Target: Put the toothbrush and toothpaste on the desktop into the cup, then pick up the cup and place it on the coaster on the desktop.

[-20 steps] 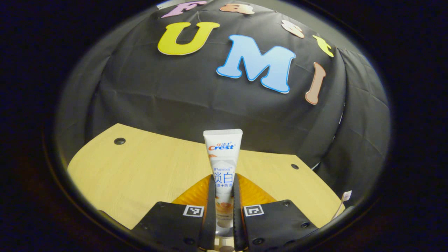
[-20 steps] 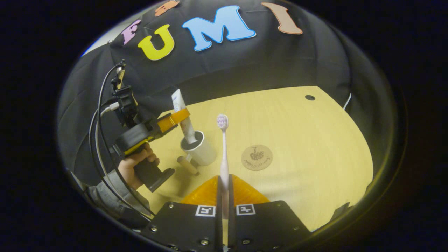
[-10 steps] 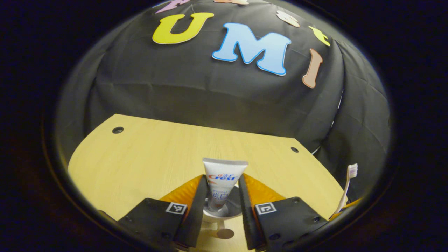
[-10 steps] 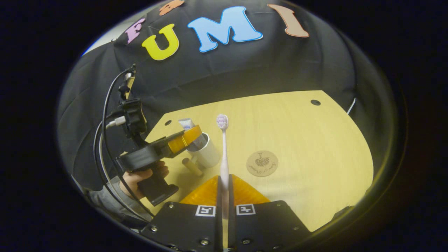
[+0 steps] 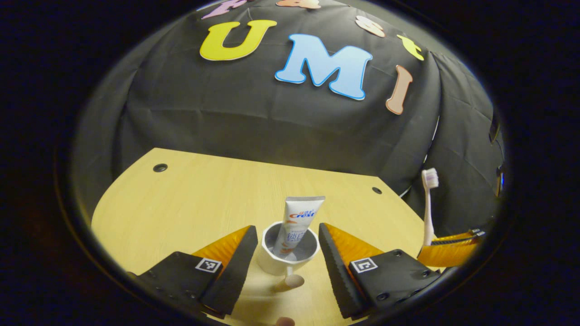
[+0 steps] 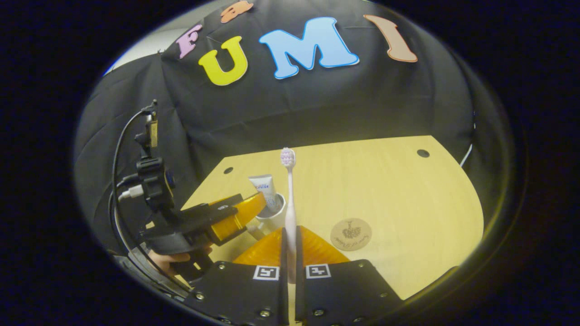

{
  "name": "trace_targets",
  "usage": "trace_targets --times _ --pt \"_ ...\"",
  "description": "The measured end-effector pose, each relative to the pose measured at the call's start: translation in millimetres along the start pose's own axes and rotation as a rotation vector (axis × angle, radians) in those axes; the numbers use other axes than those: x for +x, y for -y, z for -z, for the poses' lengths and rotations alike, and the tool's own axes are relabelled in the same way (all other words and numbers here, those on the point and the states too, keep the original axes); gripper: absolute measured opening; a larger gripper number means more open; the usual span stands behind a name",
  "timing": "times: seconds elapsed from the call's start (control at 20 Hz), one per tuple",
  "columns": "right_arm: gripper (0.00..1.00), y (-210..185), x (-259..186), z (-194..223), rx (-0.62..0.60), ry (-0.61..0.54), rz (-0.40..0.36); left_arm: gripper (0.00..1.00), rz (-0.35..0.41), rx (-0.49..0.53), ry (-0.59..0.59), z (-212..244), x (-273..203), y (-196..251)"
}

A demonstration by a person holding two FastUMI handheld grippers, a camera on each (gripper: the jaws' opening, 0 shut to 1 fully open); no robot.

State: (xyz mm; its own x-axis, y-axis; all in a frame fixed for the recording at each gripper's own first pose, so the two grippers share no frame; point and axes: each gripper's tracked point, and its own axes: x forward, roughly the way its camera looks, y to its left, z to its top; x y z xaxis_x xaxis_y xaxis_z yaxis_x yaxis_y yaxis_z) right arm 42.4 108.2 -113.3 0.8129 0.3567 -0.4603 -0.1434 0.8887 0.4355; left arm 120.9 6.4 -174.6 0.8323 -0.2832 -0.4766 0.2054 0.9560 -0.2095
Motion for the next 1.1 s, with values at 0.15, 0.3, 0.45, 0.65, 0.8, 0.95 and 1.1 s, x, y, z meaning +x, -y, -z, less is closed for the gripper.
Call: trace_targets --times 0.15,0.3,0.45,0.65,0.8,0.95,1.1 --pt "0.07 -10.2 15.1 -14.5 -0.031 0.036 -0.023 0.88 -0.001 0.032 -0.003 -0.1 -17.0 -2.3" --pt "0.07 -19.8 30.7 -23.0 -0.047 0.062 -0.047 0.83 0.015 0.036 -0.012 2.0 -31.5 -0.1" --pt "0.07 -26.2 47.2 -32.3 -0.064 0.103 -0.064 0.82 0.037 0.018 -0.026 7.1 -43.0 4.0" --pt "0.07 -41.4 68.6 -49.4 -0.1 0.181 -0.103 0.89 0.064 -0.031 -0.07 25.3 -57.1 6.3" --pt "0.07 -51.8 86.0 -56.3 -0.121 0.211 -0.13 0.88 0.054 -0.04 -0.094 38.1 -63.4 -1.0" --pt "0.07 -59.2 105.0 -62.8 -0.129 0.253 -0.142 0.88 0.044 -0.045 -0.113 45.5 -70.1 -10.4" --pt "0.07 -59.4 119.9 -64.4 -0.136 0.275 -0.116 0.88 0.034 -0.052 -0.122 48.1 -75.1 -18.4"
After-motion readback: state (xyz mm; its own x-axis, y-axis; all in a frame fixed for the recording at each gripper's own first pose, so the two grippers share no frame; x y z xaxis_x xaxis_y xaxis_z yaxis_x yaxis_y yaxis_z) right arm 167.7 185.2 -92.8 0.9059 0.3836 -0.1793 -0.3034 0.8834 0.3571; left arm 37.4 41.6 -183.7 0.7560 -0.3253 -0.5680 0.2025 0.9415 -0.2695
